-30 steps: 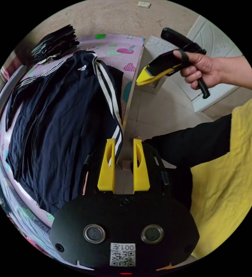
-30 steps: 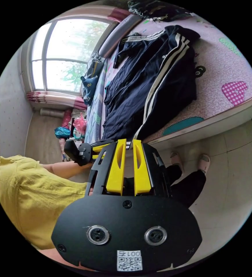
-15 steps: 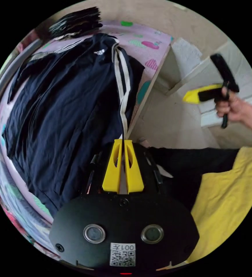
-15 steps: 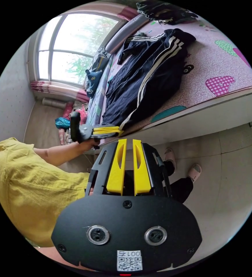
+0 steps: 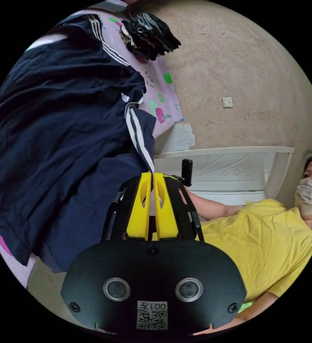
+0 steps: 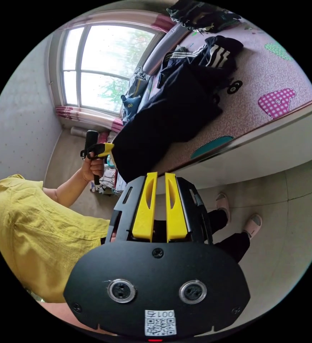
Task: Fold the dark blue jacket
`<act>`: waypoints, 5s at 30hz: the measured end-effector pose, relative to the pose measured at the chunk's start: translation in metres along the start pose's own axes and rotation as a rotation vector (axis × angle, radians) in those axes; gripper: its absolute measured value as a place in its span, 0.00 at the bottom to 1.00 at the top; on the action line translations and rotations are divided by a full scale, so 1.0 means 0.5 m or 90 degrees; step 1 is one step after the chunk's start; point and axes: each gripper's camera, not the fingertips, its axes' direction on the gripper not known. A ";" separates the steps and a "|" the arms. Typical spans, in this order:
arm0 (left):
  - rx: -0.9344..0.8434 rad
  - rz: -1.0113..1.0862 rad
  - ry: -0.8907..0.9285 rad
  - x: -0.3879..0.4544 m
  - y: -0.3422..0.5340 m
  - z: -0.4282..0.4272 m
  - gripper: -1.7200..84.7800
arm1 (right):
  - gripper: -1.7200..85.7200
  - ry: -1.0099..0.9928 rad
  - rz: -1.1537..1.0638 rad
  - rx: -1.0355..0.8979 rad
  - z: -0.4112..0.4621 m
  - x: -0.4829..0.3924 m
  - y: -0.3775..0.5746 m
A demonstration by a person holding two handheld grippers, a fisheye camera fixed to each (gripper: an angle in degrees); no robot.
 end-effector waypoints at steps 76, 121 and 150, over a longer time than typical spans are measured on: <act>0.375 -0.621 -0.038 0.003 0.522 -0.436 0.07 | 0.09 -0.058 0.309 0.070 0.072 0.041 -0.215; 0.308 -0.598 -0.118 0.058 0.552 -0.637 0.00 | 0.03 -0.025 0.355 0.047 -0.070 -0.226 -0.060; -0.017 0.010 -0.284 0.352 -0.297 0.191 0.00 | 0.12 0.377 -0.387 -0.405 -0.153 -0.407 -0.799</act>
